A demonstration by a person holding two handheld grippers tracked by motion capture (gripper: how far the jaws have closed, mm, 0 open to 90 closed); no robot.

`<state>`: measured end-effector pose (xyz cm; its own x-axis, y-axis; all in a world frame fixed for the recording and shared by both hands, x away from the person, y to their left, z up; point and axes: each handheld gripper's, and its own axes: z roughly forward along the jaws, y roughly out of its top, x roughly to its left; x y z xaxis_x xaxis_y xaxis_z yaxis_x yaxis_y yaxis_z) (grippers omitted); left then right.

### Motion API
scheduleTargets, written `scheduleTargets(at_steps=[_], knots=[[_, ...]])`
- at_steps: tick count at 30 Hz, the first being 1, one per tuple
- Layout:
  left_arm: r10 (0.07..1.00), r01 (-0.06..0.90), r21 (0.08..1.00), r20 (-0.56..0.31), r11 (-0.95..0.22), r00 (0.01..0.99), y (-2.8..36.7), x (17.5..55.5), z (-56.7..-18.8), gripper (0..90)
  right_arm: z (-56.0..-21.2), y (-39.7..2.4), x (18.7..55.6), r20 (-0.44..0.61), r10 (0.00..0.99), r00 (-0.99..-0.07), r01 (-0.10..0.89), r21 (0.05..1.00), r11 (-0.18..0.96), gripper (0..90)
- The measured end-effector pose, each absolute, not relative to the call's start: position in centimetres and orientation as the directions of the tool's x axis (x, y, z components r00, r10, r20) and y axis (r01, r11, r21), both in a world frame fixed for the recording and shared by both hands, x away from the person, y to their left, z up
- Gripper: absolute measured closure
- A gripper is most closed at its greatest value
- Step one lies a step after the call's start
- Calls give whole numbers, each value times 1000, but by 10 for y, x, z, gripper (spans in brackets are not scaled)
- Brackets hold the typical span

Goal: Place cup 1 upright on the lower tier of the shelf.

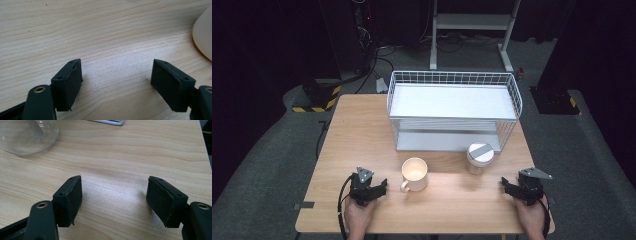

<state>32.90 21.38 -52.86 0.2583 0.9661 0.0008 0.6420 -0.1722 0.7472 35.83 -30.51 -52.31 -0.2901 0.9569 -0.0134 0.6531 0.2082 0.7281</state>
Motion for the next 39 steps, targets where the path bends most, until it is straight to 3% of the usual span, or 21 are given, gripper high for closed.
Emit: scheduleTargets(at_steps=[39], knots=[[965,646,742,7,-182,264,214,329,-528,251,-523,-305,357,-7,952,-308,654,725,216,268]])
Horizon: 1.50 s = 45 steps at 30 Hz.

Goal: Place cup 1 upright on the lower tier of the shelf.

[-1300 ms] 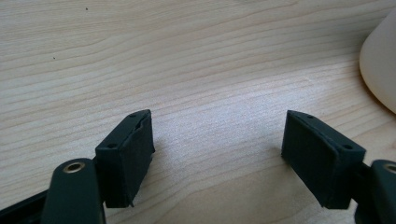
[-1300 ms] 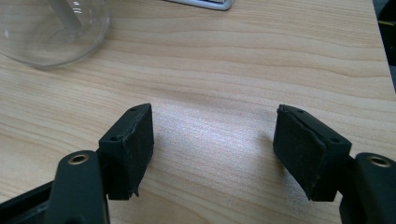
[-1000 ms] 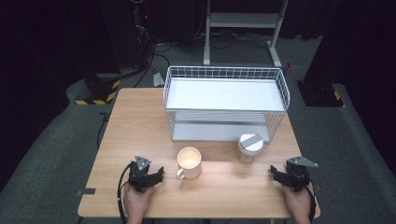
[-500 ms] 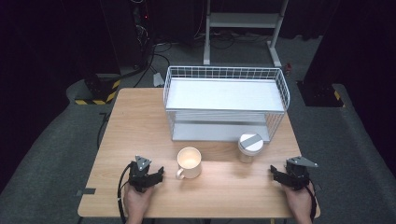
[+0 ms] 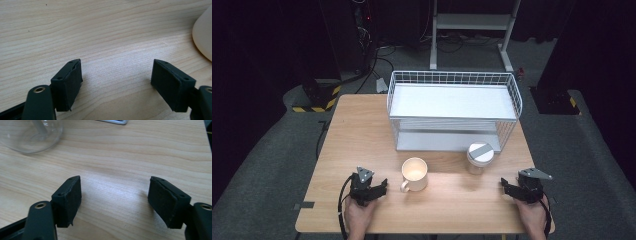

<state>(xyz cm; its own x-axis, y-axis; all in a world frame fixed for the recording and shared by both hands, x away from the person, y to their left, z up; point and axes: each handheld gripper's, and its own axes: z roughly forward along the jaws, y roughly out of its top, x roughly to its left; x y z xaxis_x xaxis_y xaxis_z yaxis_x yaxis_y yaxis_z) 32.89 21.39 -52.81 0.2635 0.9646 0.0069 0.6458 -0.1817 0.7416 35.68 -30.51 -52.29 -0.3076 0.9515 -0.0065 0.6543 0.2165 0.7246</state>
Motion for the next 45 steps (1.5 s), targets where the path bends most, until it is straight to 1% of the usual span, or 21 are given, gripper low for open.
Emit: scheduleTargets(at_steps=[6,12,23,27,32,39,45], knots=[[965,646,742,5,-179,262,214,329,-528,252,-522,-298,352,2,942,-337,643,731,228,211],[965,646,742,4,-179,262,214,329,-528,251,-520,-293,344,32,934,-356,625,751,212,205],[965,646,742,4,-179,262,214,329,-528,251,-519,-285,337,20,928,-373,601,767,225,201],[965,646,742,4,-179,263,214,329,-528,251,-516,-280,337,-6,919,-394,576,778,252,196],[965,646,742,4,-179,263,214,329,-528,251,-512,-274,336,15,916,-402,569,788,237,191],[965,646,742,4,-179,263,214,329,-528,251,-511,-262,335,17,896,-444,544,800,254,179],[965,646,742,6,-181,264,214,329,-528,250,-507,-255,338,26,892,-451,534,809,247,170]])
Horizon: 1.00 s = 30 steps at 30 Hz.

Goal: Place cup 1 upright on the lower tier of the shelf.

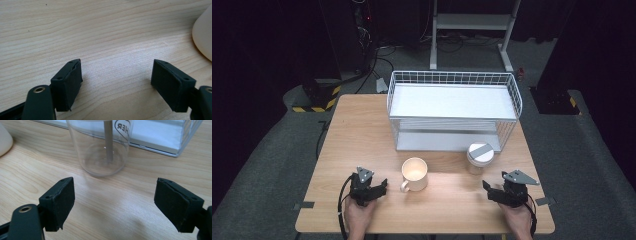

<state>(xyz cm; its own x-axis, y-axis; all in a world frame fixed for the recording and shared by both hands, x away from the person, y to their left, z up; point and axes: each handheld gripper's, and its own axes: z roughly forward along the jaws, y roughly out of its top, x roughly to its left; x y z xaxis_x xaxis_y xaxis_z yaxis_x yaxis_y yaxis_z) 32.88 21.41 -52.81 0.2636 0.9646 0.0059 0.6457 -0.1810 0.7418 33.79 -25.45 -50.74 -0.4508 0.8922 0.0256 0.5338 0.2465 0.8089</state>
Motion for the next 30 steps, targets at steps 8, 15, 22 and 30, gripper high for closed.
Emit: scheduleTargets(at_steps=[8,15,22,30], knots=[[966,644,745,3,-176,260,214,329,-528,255,-506,-245,343,18,880,-474,515,817,260,165],[965,641,746,4,-178,263,214,329,-528,255,-499,-236,350,3,888,-461,494,832,253,150],[965,643,744,4,-178,263,215,329,-528,255,-496,-229,359,-20,883,-470,478,834,274,140],[965,643,744,4,-179,264,215,329,-528,255,-492,-223,372,-5,890,-456,484,838,253,126]])
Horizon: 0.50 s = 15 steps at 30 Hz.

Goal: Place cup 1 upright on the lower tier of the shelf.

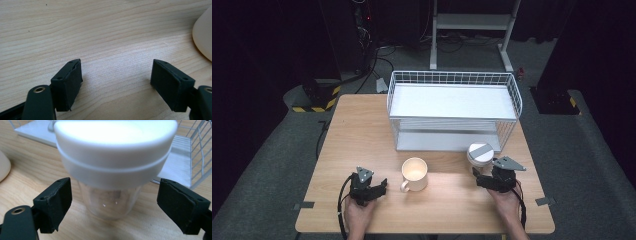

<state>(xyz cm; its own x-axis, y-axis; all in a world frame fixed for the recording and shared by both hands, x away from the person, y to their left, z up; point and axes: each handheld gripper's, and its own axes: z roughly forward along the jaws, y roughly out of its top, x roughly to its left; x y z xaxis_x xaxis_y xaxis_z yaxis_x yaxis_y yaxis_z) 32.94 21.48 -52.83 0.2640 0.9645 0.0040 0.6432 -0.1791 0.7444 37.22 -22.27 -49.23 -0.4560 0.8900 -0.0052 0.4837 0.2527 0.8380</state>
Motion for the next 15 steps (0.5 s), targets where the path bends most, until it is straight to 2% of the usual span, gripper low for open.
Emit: scheduleTargets(at_steps=[6,15], knots=[[965,643,745,4,-178,263,215,330,-528,255,-495,-216,380,-29,891,-454,483,832,274,125],[965,643,745,4,-178,263,215,330,-528,255,-497,-213,387,-13,895,-445,492,832,257,113]])
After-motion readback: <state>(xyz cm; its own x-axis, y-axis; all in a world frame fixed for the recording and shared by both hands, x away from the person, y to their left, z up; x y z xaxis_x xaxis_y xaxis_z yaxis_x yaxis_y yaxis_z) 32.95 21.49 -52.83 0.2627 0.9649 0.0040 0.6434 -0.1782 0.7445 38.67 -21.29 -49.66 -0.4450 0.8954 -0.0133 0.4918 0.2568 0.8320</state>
